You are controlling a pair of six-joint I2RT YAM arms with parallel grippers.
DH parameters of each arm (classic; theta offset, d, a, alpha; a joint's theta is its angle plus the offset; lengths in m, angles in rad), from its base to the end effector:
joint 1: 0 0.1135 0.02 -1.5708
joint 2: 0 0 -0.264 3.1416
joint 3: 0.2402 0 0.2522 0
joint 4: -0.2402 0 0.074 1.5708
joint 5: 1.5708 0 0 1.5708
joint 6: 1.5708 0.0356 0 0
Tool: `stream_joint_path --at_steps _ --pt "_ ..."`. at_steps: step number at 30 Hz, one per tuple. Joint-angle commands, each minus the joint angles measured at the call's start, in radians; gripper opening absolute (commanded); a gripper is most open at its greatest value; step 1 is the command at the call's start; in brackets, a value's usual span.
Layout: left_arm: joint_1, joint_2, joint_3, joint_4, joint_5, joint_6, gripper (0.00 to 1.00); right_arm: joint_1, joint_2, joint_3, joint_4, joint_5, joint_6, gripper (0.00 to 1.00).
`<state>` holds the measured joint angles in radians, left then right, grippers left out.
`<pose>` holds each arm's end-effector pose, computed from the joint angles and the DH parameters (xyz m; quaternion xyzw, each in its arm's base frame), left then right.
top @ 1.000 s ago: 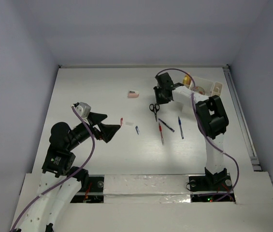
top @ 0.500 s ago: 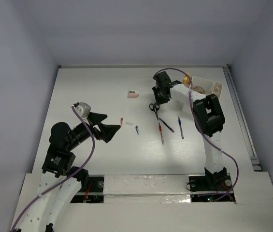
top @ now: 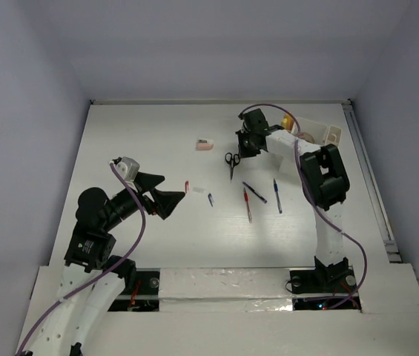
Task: Sort the stationery into containers
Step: Pick up the scissors from the center of the board, then place the scissors in the storage box.
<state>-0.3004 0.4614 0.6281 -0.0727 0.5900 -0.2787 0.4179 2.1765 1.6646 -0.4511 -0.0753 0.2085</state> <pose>0.1072 -0.0539 0.3406 0.2220 0.6417 -0.3896 0.6223 0.4338 0.1955 0.1730 -0.1108 0.9471 0.1263 0.2734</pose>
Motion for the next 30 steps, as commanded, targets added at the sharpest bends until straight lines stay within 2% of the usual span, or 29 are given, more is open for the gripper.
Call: stream_joint_path --at_steps 1,5,7,14,15,21,27,30 --pt "-0.003 -0.015 -0.013 0.044 0.010 -0.005 0.99 0.001 -0.171 -0.080 0.245 -0.077 0.100 0.00" --pt "-0.003 -0.024 -0.011 0.042 0.007 -0.005 0.99 -0.019 -0.334 -0.163 0.420 0.044 0.160 0.00" --pt "-0.013 -0.038 -0.008 0.040 0.002 -0.005 0.99 -0.037 -0.427 -0.192 0.440 0.135 0.154 0.00" --pt "-0.068 -0.104 0.002 0.025 -0.039 0.001 0.99 -0.221 -0.615 -0.253 0.488 0.547 0.040 0.00" --pt "-0.077 -0.115 0.002 0.021 -0.045 0.003 0.99 -0.240 -0.627 -0.264 0.499 0.647 -0.007 0.00" --pt "-0.164 -0.193 0.007 0.008 -0.087 0.004 0.99 -0.378 -0.630 -0.272 0.531 0.894 -0.211 0.00" --pt "-0.219 -0.239 0.010 -0.004 -0.131 0.006 0.99 -0.452 -0.589 -0.240 0.493 0.971 -0.328 0.00" --pt "-0.239 -0.254 0.009 -0.006 -0.137 0.004 0.99 -0.452 -0.557 -0.233 0.548 1.014 -0.438 0.00"
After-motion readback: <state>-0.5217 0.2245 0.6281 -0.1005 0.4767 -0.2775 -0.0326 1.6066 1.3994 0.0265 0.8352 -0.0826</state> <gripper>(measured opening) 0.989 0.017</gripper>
